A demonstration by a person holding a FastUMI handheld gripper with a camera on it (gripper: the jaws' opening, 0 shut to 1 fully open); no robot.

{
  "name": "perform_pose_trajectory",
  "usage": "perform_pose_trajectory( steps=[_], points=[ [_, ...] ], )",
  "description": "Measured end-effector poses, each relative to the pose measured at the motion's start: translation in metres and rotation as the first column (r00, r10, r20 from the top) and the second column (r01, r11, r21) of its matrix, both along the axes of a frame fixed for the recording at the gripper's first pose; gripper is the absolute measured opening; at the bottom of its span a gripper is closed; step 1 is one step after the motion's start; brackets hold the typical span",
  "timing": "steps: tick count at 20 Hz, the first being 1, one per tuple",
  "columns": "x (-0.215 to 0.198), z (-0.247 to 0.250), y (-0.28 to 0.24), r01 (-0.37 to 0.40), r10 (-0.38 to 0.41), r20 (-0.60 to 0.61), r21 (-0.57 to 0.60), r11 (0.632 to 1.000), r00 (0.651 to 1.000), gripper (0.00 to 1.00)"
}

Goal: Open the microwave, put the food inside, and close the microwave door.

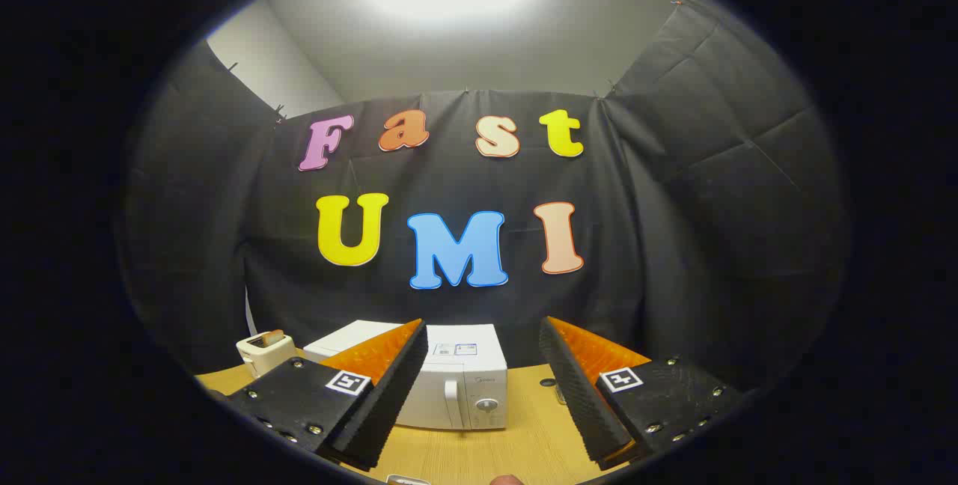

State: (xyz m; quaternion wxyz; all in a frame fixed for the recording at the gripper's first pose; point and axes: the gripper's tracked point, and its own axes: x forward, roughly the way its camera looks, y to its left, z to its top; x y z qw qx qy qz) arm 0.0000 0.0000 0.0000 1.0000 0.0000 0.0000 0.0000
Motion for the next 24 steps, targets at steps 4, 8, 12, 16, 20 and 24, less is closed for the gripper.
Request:
perform_pose_trajectory(
  steps=[4,8,12,16,20,24],
  points=[
    [0.003,0.000,0.005,-0.010,0.010,-0.004,-0.006,1.000,1.000,0.96],
    [0.004,0.000,0.008,-0.017,0.017,-0.004,-0.014,1.000,1.000,0.96],
    [0.003,0.001,0.008,-0.020,0.020,0.000,-0.015,1.000,1.000,0.96],
    [0.003,0.000,0.009,-0.018,0.018,0.000,-0.011,1.000,1.000,0.96],
    [0.008,-0.004,0.010,-0.024,0.024,-0.004,-0.006,1.000,1.000,0.96],
    [0.020,-0.013,0.016,-0.047,0.047,-0.007,-0.007,0.999,0.999,0.96]
  ],
)
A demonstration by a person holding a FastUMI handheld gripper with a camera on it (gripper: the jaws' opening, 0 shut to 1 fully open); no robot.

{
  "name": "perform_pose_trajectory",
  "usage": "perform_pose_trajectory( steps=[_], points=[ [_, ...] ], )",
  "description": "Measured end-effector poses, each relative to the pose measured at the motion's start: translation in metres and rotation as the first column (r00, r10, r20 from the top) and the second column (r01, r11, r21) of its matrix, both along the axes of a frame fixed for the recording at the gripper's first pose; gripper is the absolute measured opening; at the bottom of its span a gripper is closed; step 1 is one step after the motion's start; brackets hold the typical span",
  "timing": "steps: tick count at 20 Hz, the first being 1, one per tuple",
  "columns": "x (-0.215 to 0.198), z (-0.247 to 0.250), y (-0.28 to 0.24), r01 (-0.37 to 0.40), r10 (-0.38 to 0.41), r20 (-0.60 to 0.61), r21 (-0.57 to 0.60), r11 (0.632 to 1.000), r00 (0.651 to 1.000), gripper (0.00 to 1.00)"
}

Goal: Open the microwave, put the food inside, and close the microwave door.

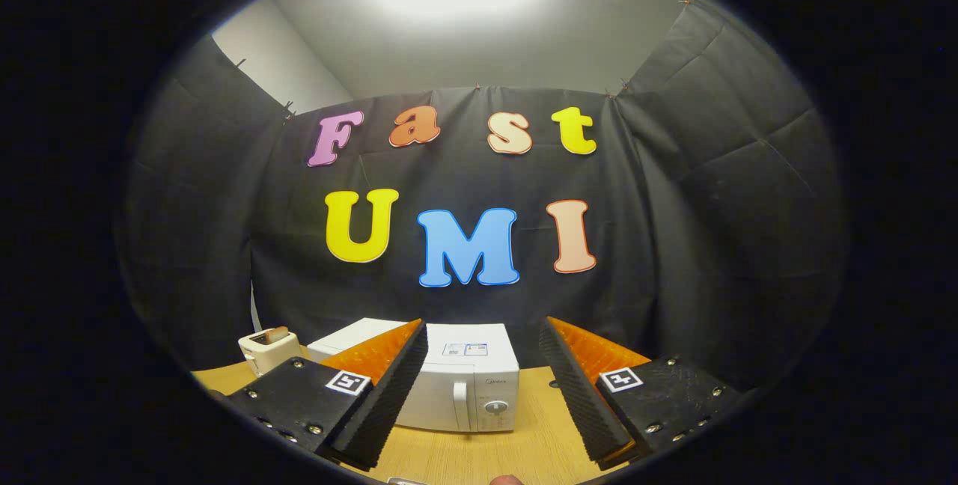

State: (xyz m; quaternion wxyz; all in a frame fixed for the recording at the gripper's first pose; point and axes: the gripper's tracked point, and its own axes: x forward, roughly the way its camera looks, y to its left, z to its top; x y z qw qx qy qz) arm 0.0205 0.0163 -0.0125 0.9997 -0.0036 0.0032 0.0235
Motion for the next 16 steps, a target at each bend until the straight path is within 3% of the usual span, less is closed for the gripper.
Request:
perform_pose_trajectory(
  steps=[16],
  points=[
    [0.076,-0.071,0.013,-0.073,0.072,-0.097,-0.008,0.997,0.993,0.96]
  ],
)
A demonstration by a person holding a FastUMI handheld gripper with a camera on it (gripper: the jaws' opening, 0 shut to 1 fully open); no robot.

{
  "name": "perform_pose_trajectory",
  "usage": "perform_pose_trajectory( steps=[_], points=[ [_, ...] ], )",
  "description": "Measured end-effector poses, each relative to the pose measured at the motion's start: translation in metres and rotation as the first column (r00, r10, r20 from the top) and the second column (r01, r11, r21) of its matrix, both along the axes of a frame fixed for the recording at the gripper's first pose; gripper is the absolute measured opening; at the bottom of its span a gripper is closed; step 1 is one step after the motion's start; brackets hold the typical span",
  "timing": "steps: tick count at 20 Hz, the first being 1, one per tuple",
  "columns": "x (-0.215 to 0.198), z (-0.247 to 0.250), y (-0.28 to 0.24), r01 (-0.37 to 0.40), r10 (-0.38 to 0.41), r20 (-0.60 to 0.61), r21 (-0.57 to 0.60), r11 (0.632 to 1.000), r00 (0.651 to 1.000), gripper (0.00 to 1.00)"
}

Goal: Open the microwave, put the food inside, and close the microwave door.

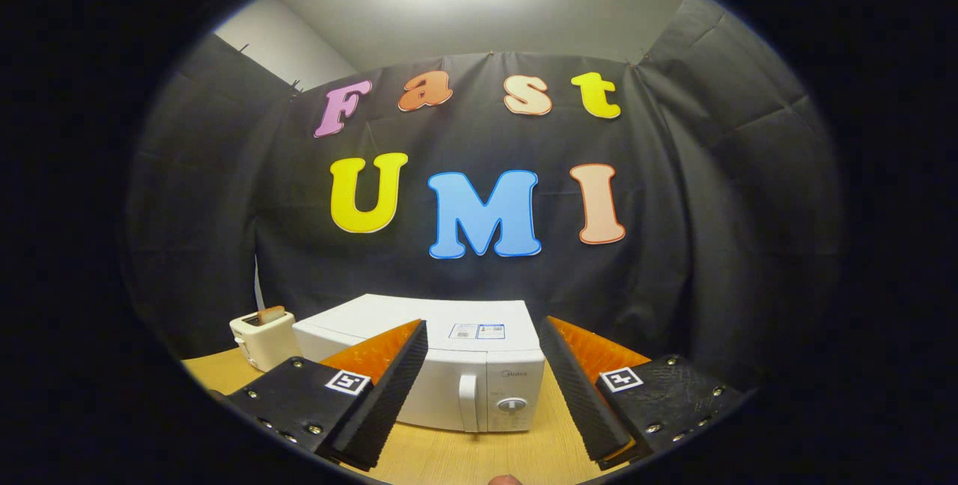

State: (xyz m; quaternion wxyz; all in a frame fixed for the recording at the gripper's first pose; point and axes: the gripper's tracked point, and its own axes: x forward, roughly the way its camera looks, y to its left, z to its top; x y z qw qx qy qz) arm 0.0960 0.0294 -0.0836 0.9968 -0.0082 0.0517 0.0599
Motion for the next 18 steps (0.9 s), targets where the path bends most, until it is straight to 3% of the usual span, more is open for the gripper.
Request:
perform_pose_trajectory(
  steps=[18],
  points=[
    [0.058,-0.115,0.021,-0.065,0.052,-0.194,-0.065,0.996,0.980,0.96]
  ],
)
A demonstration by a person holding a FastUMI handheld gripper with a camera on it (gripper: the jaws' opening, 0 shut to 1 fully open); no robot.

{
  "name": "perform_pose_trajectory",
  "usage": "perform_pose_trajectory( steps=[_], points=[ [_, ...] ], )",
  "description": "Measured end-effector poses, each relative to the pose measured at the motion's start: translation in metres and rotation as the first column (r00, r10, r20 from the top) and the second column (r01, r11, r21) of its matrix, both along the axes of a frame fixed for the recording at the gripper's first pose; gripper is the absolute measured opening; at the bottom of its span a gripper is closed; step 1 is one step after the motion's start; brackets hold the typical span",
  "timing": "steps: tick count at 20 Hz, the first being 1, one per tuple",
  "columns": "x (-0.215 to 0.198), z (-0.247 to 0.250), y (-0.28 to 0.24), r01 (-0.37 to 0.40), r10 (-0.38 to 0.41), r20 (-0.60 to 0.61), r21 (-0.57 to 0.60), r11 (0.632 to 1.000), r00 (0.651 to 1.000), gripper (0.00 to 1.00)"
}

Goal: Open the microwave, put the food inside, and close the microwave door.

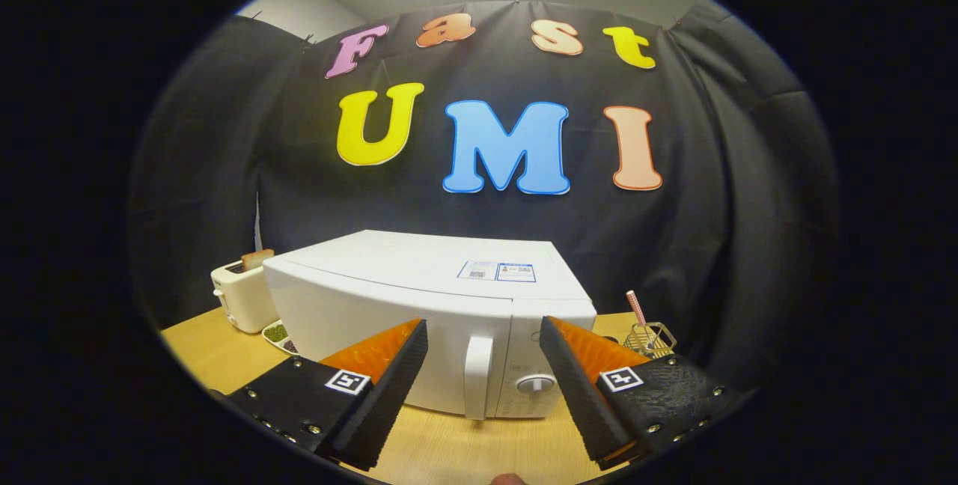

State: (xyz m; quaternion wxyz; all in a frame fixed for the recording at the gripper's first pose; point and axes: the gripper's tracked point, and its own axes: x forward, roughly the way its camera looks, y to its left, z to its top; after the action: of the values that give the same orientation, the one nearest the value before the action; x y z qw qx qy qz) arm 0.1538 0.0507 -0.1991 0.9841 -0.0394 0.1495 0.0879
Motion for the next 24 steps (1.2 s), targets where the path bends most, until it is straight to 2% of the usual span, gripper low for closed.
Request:
perform_pose_trajectory(
  steps=[15,16,17,20,21,22,23,24],
  points=[
    [0.015,-0.090,0.001,0.002,-0.014,-0.205,-0.056,0.998,0.979,0.96],
    [0.017,-0.092,0.000,0.010,-0.023,-0.210,-0.064,0.998,0.977,0.93],
    [0.017,-0.095,0.001,0.011,-0.026,-0.216,-0.069,0.998,0.976,0.77],
    [0.019,-0.101,0.000,0.024,-0.041,-0.237,-0.074,0.997,0.971,0.65],
    [0.016,-0.102,0.003,0.019,-0.033,-0.252,-0.057,0.998,0.967,0.53],
    [0.017,-0.105,0.006,0.026,-0.037,-0.262,-0.043,0.999,0.964,0.50],
    [0.017,-0.104,0.005,0.032,-0.041,-0.267,-0.038,0.999,0.963,0.31],
    [0.017,-0.105,0.005,0.035,-0.044,-0.272,-0.037,0.999,0.961,0.31]
  ],
)
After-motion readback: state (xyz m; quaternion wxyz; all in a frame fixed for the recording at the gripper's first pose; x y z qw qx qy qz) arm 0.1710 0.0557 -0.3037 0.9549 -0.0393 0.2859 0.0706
